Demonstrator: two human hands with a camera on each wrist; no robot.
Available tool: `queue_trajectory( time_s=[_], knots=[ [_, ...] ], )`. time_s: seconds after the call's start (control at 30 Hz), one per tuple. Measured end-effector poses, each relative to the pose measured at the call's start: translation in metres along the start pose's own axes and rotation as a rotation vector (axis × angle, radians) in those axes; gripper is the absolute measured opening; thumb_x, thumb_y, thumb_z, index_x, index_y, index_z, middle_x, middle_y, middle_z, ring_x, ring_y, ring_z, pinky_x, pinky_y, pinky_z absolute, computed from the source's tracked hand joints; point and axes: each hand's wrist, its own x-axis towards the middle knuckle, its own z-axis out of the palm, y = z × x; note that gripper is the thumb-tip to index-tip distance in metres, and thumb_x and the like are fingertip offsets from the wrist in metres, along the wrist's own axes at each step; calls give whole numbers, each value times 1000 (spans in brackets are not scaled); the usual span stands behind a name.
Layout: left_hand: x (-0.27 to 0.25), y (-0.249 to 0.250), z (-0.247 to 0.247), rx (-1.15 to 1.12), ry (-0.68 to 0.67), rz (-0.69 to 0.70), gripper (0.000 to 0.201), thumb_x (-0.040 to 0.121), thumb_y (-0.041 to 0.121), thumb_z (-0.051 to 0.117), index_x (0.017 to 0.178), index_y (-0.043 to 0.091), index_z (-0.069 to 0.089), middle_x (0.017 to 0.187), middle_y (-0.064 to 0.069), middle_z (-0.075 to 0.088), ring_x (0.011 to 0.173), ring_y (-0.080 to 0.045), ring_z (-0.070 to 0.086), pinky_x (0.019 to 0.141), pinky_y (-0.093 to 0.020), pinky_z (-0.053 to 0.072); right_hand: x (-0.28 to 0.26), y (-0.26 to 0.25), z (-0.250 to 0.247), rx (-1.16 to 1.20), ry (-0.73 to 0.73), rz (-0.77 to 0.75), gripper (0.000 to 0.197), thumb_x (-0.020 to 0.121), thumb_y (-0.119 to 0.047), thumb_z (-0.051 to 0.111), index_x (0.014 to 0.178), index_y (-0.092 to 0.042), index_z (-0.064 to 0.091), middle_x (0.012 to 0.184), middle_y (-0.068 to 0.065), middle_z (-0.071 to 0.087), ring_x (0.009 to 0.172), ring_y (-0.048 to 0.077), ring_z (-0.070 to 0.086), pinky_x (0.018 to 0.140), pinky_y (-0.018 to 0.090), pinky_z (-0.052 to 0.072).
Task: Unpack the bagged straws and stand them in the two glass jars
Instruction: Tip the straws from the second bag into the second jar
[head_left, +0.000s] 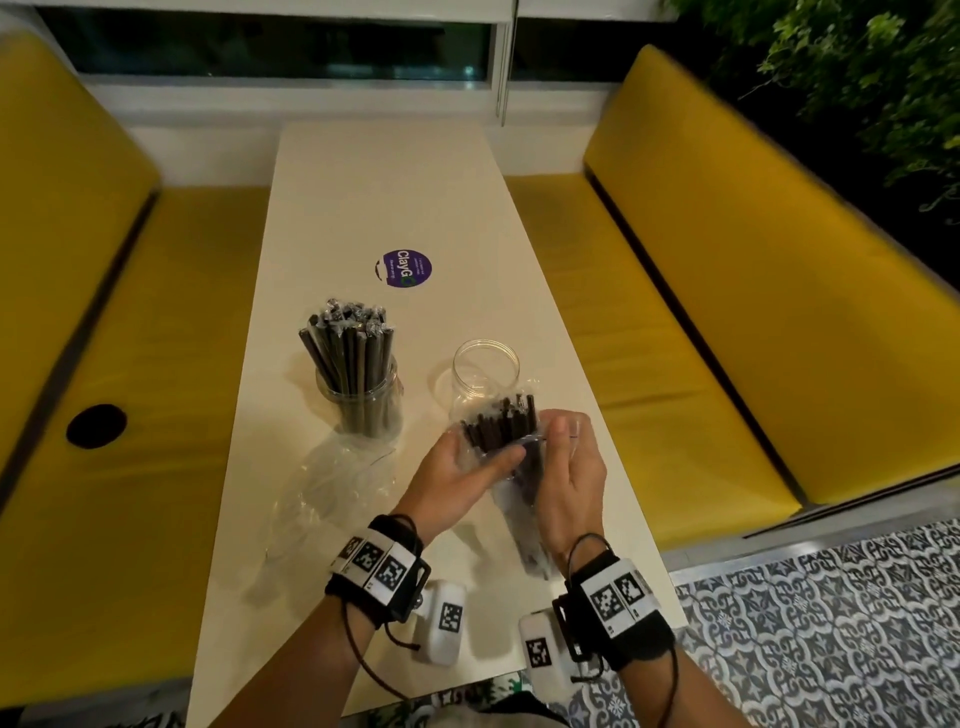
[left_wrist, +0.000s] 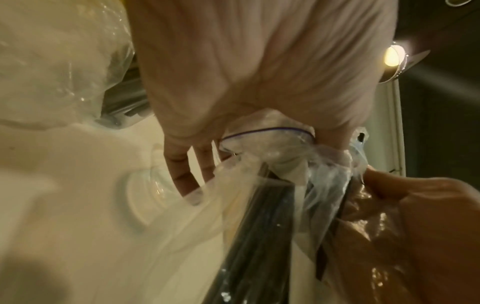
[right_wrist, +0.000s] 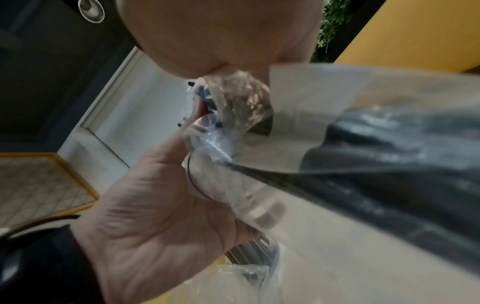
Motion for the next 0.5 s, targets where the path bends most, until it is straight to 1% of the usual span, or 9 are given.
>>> queue_trajectory(
  time_s=[0.07,0.1,0.13,0.2,0.27,0.37,0.43,0.47,0.5],
  knots=[
    [-2,3,5,-73,-31,16,50,81,44,89,124,28,70,114,18,80,111,3,72,97,-21,55,4,0,3,-39,35,-6,39,110,-44,39,90,-17,60,78,-5,63,69,3,58,64,22,47],
    [-4,6,8,-103,-54,14,37,85,28,88,119,27,72,108,19,82,105,4,74,93,-19,56,7,-1,5,-22,56,12,34,111,-39,44,90,-19,62,78,-6,65,69,2,60,64,23,49],
    [-4,6,9,-122,-70,10,34,87,18,86,118,24,74,108,15,82,106,0,75,93,-22,58,11,-1,6,18,77,34,24,110,-35,49,97,-22,64,81,-6,69,71,4,64,65,25,53],
    [-4,7,9,-174,-106,14,42,87,14,86,127,15,73,121,-1,81,118,-18,75,105,-41,58,16,-1,7,116,99,115,10,105,-31,60,107,-23,65,79,-5,68,67,11,62,61,31,54],
    [-4,8,7,-263,-177,-7,49,89,17,83,136,12,69,130,-9,77,124,-27,72,109,-47,54,18,1,9,179,103,208,17,102,-38,65,98,-20,66,70,1,62,61,18,56,57,34,50],
    [-7,14,2,-464,-237,-94,48,95,31,71,140,16,66,132,-3,76,122,-22,70,102,-33,55,19,4,10,207,112,261,34,99,-43,67,78,-18,62,66,3,61,61,21,55,57,35,50],
    [-7,15,-2,-497,-258,-124,50,93,27,69,140,14,66,132,-2,76,122,-21,68,102,-30,51,17,0,10,272,97,297,33,102,-36,65,80,-11,68,66,4,65,60,20,59,56,32,51],
    [-6,14,-3,-463,-255,-106,48,93,23,69,140,13,65,132,-2,75,124,-20,69,105,-30,52,16,-3,10,309,76,312,34,104,-33,63,84,-7,71,70,8,69,63,21,63,59,32,55],
    [-5,12,-4,-423,-244,-80,44,93,19,70,136,12,66,129,-3,77,122,-18,70,102,-28,54,15,-5,11,338,43,323,35,105,-30,60,89,-2,73,74,13,73,67,22,66,64,34,58]
  ],
)
